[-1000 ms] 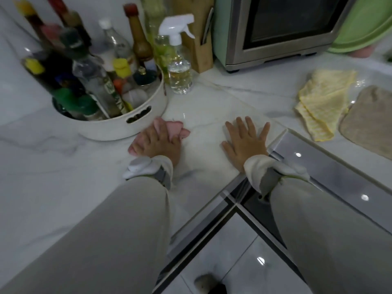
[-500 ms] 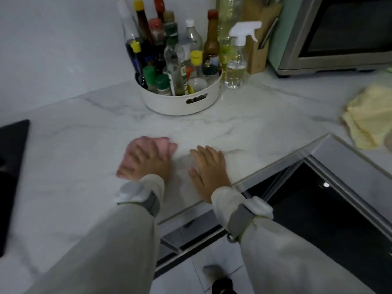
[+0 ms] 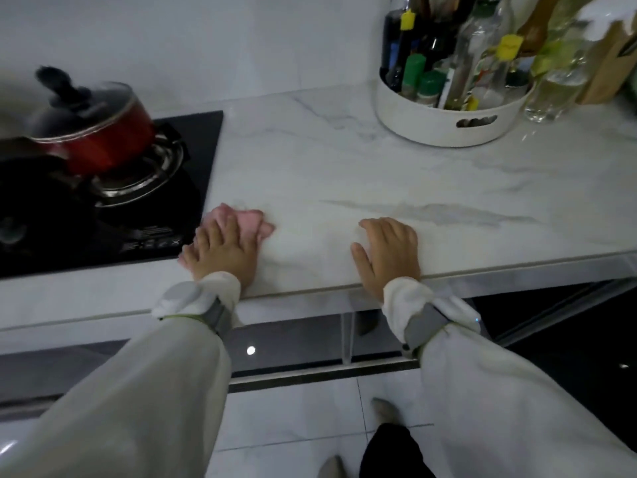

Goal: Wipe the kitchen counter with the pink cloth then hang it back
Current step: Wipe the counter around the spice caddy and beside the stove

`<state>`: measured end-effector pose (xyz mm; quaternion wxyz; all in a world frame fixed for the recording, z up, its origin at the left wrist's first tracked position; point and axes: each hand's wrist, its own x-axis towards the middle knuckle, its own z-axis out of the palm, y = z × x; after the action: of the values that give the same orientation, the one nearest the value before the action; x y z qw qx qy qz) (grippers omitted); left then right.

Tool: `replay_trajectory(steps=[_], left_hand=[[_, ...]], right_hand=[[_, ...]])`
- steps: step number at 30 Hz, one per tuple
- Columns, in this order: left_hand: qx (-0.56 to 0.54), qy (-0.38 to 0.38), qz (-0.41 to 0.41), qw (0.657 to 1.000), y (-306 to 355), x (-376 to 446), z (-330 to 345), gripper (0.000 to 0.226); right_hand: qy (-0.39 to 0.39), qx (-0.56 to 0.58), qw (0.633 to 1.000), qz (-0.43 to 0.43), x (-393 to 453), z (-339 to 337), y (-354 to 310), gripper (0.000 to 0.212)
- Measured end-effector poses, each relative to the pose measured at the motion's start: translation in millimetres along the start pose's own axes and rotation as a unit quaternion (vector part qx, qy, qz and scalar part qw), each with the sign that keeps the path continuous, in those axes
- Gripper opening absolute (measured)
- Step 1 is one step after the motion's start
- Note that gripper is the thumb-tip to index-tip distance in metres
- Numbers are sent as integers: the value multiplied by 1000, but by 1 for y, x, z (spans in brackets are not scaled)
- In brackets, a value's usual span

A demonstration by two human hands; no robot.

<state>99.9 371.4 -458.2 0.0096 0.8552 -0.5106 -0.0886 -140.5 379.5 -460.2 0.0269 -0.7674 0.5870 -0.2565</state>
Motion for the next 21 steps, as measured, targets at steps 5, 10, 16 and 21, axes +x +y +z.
replay_trajectory(steps=[5,10,16,21], left_hand=[[6,-36,20,999,65,-44,8,65],[60,-17,355,933,113,-83,20,65],[50,-6,241,969,45,-10,18,57],[-5,7,6,1000,7,17,1,57]], right_hand=[[20,23,999,12,-2,-3,-1,51],[15,28,998,48,-2,-4,0,58],[0,3,997,78,-2,-1,-2,63],[-31,-23,997,74,1,0,-2,69]])
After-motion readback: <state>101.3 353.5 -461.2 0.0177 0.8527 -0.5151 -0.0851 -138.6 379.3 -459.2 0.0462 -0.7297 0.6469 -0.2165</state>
